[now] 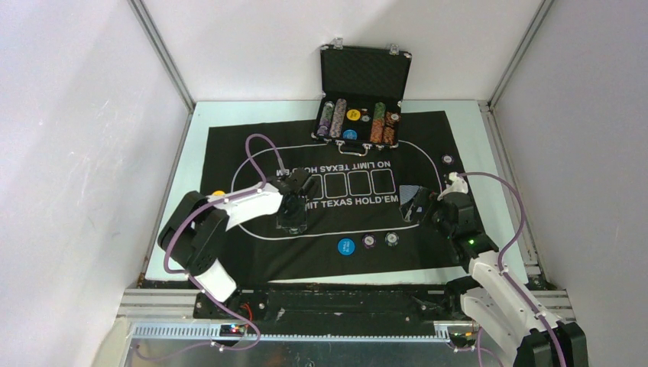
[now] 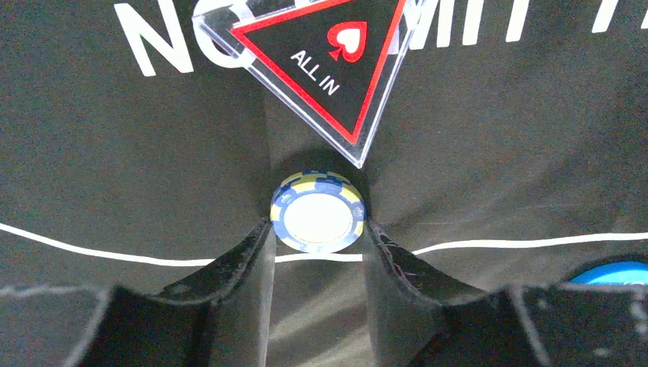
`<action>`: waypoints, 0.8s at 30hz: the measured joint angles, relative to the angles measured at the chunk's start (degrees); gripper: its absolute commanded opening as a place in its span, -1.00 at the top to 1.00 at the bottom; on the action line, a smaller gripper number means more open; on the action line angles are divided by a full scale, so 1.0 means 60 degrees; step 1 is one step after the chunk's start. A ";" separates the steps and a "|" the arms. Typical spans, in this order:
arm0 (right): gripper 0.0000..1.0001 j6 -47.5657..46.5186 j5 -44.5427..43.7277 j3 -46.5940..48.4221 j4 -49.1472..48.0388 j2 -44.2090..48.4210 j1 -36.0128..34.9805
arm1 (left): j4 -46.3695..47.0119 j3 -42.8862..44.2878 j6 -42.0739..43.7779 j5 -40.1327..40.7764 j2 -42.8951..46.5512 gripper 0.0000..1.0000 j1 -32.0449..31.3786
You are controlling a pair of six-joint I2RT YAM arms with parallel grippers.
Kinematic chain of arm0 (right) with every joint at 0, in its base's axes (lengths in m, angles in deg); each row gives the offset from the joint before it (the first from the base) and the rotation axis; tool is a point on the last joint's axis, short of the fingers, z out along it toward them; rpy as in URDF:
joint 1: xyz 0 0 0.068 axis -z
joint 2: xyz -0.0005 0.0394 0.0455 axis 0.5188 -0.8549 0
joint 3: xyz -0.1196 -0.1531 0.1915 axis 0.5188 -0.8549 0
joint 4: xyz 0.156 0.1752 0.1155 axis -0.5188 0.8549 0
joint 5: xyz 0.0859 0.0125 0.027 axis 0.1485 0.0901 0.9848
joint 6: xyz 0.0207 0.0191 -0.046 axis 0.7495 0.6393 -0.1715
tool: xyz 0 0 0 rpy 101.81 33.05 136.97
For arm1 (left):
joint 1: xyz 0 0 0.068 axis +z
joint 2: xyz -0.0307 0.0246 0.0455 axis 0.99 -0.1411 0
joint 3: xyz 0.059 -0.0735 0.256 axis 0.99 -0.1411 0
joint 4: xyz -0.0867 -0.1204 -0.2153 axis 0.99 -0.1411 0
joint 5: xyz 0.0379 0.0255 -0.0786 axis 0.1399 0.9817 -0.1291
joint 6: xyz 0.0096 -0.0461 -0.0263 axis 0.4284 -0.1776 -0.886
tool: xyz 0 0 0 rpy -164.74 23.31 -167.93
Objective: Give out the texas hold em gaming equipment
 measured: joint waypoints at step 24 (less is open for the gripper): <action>-0.99 -0.0018 0.0131 -0.0055 -0.0033 -0.0066 0.0000 | 0.0499 -0.0576 -0.0688 0.1381 0.0831 1.00 -0.0058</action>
